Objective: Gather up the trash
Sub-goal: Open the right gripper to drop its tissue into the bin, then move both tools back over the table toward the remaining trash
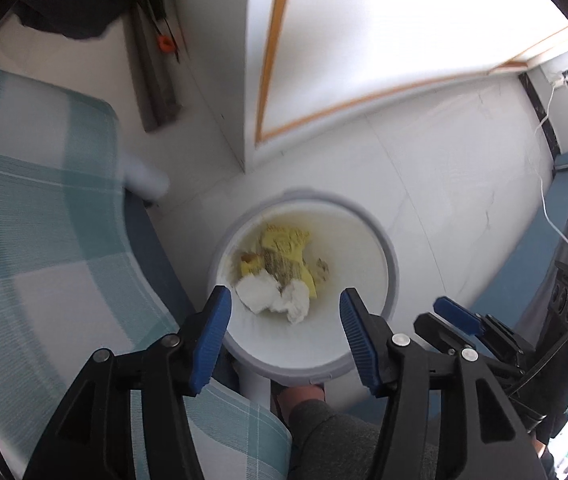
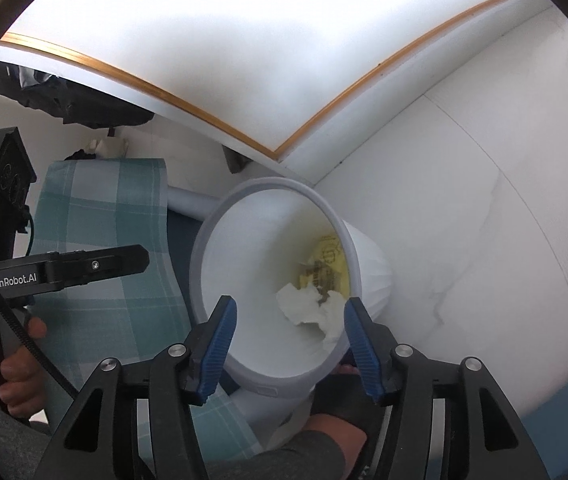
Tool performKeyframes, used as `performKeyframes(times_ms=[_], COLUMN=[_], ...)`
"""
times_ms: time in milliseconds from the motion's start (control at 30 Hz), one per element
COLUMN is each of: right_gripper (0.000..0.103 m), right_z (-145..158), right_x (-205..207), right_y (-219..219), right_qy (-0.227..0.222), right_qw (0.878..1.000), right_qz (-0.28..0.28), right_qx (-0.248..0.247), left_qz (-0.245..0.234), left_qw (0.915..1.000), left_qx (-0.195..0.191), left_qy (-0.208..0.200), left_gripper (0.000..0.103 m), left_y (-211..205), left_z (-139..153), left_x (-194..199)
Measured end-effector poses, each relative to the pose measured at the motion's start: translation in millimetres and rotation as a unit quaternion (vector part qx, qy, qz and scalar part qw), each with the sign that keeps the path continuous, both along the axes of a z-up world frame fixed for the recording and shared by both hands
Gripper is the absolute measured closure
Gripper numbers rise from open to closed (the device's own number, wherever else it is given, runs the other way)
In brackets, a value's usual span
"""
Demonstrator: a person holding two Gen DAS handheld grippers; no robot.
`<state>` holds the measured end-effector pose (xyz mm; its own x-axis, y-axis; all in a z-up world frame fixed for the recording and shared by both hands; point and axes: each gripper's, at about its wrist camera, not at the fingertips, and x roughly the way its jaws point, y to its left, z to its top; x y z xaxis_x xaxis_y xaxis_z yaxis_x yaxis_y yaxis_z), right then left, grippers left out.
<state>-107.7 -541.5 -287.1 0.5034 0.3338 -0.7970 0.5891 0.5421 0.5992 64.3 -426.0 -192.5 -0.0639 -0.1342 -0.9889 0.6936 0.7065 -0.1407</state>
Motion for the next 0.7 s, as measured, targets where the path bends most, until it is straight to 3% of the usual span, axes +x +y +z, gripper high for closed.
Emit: performKeyframes(times_ms=[267, 500, 700], right_gripper=[0.046, 0.041, 0.039], right_z=[67.5, 138.9, 205.0], right_x=[-14.8, -24.9, -28.5], right_y=[-14.3, -10.5, 2.0], right_qy=[-0.034, -0.068, -0.112], right_qw=[0.997, 0.985, 0.97], right_qz=[-0.026, -0.038, -0.037], right_qx=[-0.071, -0.153, -0.21], left_qz=[0.051, 0.065, 0.096], left_qw=[0.9904, 0.9808, 0.9657], left_qx=[-0.073, -0.102, -0.141], left_qy=[-0.106, -0.154, -0.196], left_gripper=[0.051, 0.044, 0.038], left_y=[41.8, 77.8, 116.4], left_z=[76.4, 124.9, 169.0], left_x=[-0.4, -9.2, -9.4])
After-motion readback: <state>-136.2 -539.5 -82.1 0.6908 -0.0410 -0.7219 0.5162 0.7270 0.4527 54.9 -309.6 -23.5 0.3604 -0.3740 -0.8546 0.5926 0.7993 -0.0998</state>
